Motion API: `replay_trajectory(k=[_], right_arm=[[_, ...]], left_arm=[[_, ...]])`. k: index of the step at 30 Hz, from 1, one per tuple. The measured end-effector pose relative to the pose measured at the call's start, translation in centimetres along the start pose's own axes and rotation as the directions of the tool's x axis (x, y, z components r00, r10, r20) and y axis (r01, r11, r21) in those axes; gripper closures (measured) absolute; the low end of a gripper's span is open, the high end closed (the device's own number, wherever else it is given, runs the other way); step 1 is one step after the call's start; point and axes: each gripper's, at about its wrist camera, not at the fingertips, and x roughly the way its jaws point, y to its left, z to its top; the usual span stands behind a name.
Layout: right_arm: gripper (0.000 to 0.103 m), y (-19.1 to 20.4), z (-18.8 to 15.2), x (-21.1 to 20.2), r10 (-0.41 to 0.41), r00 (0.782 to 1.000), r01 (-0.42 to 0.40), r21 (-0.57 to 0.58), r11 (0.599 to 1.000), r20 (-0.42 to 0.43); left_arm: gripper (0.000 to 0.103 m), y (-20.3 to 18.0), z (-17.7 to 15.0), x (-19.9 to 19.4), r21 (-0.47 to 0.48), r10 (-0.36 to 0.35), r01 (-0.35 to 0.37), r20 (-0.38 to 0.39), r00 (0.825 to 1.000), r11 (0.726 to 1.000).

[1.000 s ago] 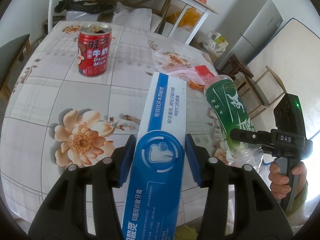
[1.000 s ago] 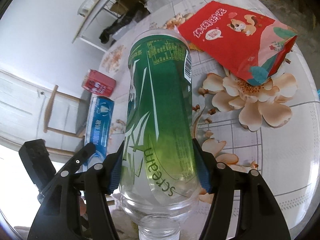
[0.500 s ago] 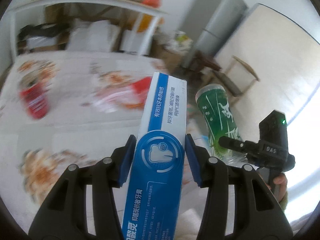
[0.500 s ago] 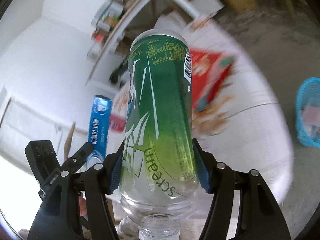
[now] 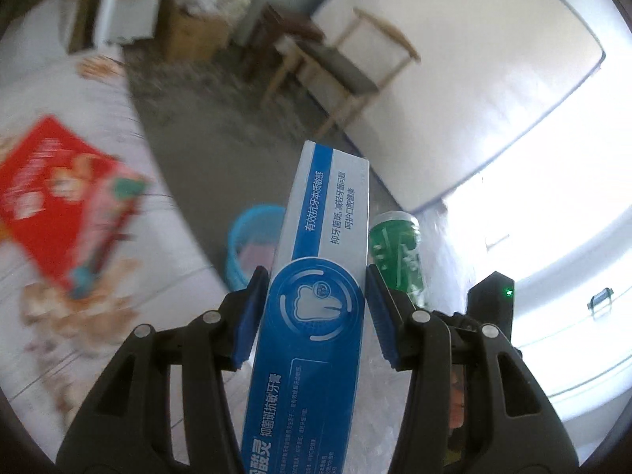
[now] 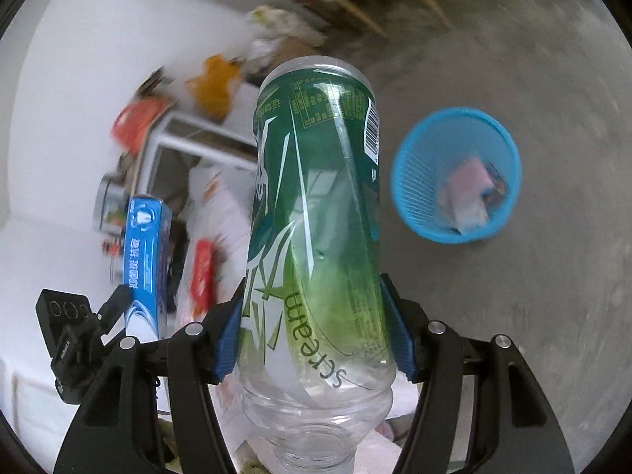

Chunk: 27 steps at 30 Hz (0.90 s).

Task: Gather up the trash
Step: 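Carry box and bottle over the blue wastebasket and open both grippers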

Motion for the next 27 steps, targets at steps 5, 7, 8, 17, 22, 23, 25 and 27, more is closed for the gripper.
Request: replay_trajectory(k=[5, 7, 8, 17, 22, 23, 25, 27], right_arm=[[0.042, -4.8, 1.8, 2.8, 0.001, 0.999, 0.004, 0.145, 0.989, -0.032], [0.042, -6.0, 2.8, 4.4, 0.012, 0.999, -0.005, 0.202, 0.979, -0.037], [0.042, -6.7, 3.9, 5.3, 0.018, 0.999, -0.01, 0.237, 0.971, -0.034], [0.033, -12.7, 10.4, 14.8, -0.181, 0.982, 0.191, 0.303, 0.934, -0.061], [0.034, -14.2, 9.4, 17.3, -0.264, 0.958, 0.285, 0.263, 0.922, -0.112], [0.034, -14.1, 9.1, 17.3, -0.266, 0.957, 0.287, 0.261, 0.922, -0.113], [0.034, -14.3, 8.5, 16.9, -0.271, 0.956, 0.291, 0.254, 0.922, -0.11], [0.034, -14.0, 8.4, 16.4, -0.278, 0.955, 0.296, 0.246, 0.923, -0.104]], left_arm=[[0.055, -1.3, 1.9, 7.6, 0.005, 0.029, -0.028, -0.107, 0.994, 1.0], [0.055, -2.0, 3.3, 10.4, 0.013, 0.039, -0.038, -0.124, 0.991, 0.999], [0.05, -2.2, 4.3, 11.6, 0.019, 0.044, -0.042, -0.127, 0.991, 0.999], [0.027, -2.1, 4.8, 12.5, 0.032, 0.043, -0.04, -0.104, 0.994, 0.999], [0.027, -1.1, 1.7, 9.0, 0.079, 0.073, -0.067, -0.077, 0.994, 0.995], [0.027, -0.9, 1.4, 8.5, 0.076, 0.07, -0.064, -0.071, 0.995, 0.995], [0.027, -0.2, 0.4, 6.8, 0.063, 0.077, -0.073, -0.051, 0.996, 0.995], [0.027, 0.2, -0.1, 5.6, 0.05, 0.077, -0.076, -0.03, 0.997, 0.996]])
